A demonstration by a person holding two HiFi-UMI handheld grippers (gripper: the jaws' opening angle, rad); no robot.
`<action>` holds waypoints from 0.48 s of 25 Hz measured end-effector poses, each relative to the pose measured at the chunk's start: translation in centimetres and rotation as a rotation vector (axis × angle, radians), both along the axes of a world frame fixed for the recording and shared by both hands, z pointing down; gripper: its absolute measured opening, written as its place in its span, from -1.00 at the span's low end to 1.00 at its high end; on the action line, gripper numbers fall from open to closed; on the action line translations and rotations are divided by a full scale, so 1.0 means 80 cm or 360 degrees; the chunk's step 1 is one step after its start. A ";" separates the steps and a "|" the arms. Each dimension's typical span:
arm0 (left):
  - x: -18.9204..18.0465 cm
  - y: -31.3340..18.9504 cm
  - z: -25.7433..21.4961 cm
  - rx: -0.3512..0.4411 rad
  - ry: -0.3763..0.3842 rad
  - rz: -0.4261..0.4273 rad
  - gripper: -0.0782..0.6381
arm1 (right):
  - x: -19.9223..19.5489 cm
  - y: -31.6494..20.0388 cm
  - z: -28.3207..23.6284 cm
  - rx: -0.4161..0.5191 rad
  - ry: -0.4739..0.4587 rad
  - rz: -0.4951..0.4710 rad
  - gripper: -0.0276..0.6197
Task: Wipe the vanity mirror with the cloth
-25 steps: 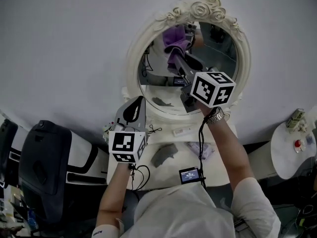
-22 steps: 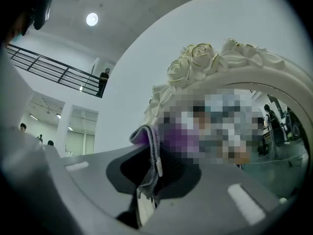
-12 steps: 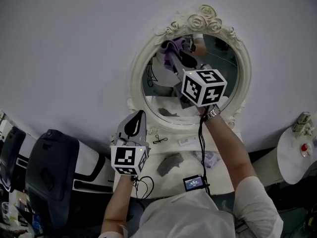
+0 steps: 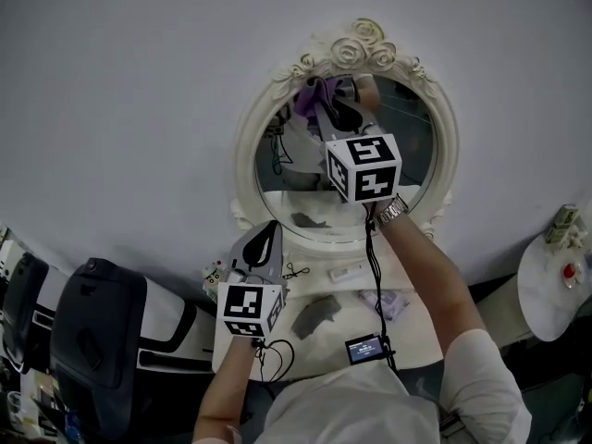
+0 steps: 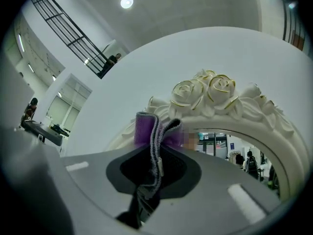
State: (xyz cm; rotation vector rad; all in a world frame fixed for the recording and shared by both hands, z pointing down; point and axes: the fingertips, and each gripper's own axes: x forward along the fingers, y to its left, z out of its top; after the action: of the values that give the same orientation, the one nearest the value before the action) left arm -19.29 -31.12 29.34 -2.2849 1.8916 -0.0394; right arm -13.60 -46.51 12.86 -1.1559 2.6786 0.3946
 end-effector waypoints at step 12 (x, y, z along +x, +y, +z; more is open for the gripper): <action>0.019 -0.013 0.003 -0.0004 0.0017 0.0044 -0.77 | 0.096 -0.050 0.002 -0.0144 -0.0160 0.0196 -0.76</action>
State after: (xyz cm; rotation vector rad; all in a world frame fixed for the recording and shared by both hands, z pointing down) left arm -17.81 -32.19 29.61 -2.3174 1.8658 -0.0258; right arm -5.94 -50.51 13.03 -1.3334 2.5706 0.2294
